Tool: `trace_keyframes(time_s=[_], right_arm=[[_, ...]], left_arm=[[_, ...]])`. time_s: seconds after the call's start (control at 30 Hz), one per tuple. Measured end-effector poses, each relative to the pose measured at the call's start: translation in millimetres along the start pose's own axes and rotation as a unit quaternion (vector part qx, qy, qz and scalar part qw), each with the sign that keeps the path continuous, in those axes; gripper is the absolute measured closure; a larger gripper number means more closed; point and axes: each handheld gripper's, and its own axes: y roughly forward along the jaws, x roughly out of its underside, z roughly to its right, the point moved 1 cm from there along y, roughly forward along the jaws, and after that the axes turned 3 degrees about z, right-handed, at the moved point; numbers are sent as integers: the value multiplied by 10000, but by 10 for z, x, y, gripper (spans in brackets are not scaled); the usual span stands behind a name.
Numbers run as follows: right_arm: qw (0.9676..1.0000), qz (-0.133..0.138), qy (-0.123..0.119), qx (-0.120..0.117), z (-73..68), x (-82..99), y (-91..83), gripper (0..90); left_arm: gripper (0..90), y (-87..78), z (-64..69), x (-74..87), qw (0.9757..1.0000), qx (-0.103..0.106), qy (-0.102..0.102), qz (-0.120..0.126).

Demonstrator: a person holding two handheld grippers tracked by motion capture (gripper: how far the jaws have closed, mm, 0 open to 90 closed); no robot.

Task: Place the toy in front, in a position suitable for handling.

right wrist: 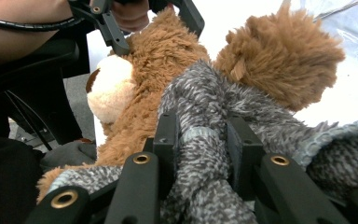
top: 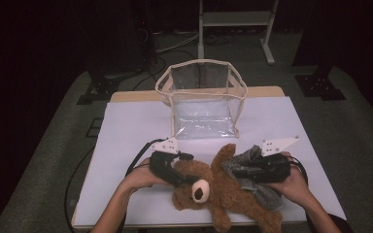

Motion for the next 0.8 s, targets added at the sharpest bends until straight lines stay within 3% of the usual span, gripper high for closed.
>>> trace_keyframes(time_s=[0.03, 0.1, 0.2, 0.23, 0.27, 0.37, 0.47, 0.77, 0.8], right_arm=[[10000, 9, 10, -13, -3, 3, 0, 683], [10000, 12, 10, -41, 0, 4, 4, 682], [10000, 28, 39, -62, 9, 3, 7, 680], [10000, 28, 39, -62, 9, 3, 7, 680], [9999, 42, 53, -82, 19, 4, 9, 678], [10000, 51, 67, -42, 30, -1, 10, 676], [9999, 103, 109, 56, 67, -21, 4, 674], [9991, 254, 268, 203, 322, -194, 75, 677], [9991, 251, 245, 219, 360, -239, 110, 679]], left_arm=[[170, 0, 0, 0, 10000, 0, 0, 0], [169, 32, -37, 36, 9994, 207, -284, -25], [171, 49, -53, 43, 9986, 312, -419, -84], [171, 58, -56, 41, 9983, 366, -435, -128], [231, 71, -46, 34, 9983, 444, -346, -179], [422, 57, -35, 3, 9989, 269, -216, -306], [517, 29, -59, -35, 9994, 126, -185, -272], [577, -65, -205, -247, 9990, -233, 126, -352], [581, -110, -270, -323, 9983, -440, 173, -347]])
